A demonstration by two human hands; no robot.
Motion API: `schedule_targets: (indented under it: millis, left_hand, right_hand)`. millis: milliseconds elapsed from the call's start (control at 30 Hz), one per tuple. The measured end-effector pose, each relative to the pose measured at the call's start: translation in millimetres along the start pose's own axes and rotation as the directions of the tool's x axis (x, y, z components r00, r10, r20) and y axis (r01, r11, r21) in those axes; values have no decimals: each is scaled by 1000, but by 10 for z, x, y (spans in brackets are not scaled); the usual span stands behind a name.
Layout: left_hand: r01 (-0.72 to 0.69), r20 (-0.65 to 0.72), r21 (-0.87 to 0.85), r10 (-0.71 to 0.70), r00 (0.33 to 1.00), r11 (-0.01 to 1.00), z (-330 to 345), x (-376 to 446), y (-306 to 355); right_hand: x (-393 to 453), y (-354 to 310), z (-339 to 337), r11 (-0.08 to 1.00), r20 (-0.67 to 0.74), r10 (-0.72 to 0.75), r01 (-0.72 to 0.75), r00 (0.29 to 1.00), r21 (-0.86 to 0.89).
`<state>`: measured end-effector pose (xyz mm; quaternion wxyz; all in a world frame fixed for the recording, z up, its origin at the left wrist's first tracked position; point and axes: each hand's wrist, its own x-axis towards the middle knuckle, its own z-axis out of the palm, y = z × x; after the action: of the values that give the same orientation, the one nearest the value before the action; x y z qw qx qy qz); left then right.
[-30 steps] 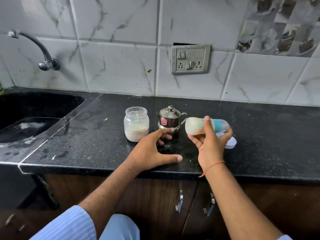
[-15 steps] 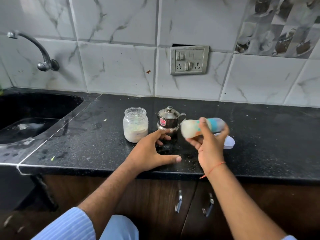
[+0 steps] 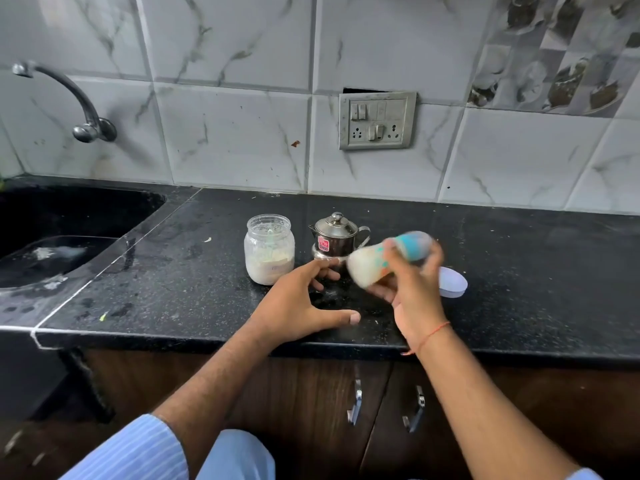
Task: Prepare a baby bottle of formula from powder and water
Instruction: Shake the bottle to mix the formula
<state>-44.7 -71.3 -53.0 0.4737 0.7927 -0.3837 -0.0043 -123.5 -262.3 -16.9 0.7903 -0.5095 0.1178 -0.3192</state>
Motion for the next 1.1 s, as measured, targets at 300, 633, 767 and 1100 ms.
schedule_targets:
  millis: [300,633,767,1100]
  left_hand:
    - [-2,-1,12,2,1000,1000,-5,-14,16]
    - [-16,-8,19,17,1000,1000,0,1,-5]
    - [-27,-4,20,27,1000,999,4,-3,-2]
    - [-30,-9,42,30,1000,999,-9,0,-15]
  right_hand:
    - [-18,45,2,989,166,37,-12,985,-150]
    - [37,72,-1,999,-3,-32,32,999,-11]
    - [33,97,1,993,129,-6,22,992,-120]
    - [48,84,5,999,-5,-37,37,999,-10]
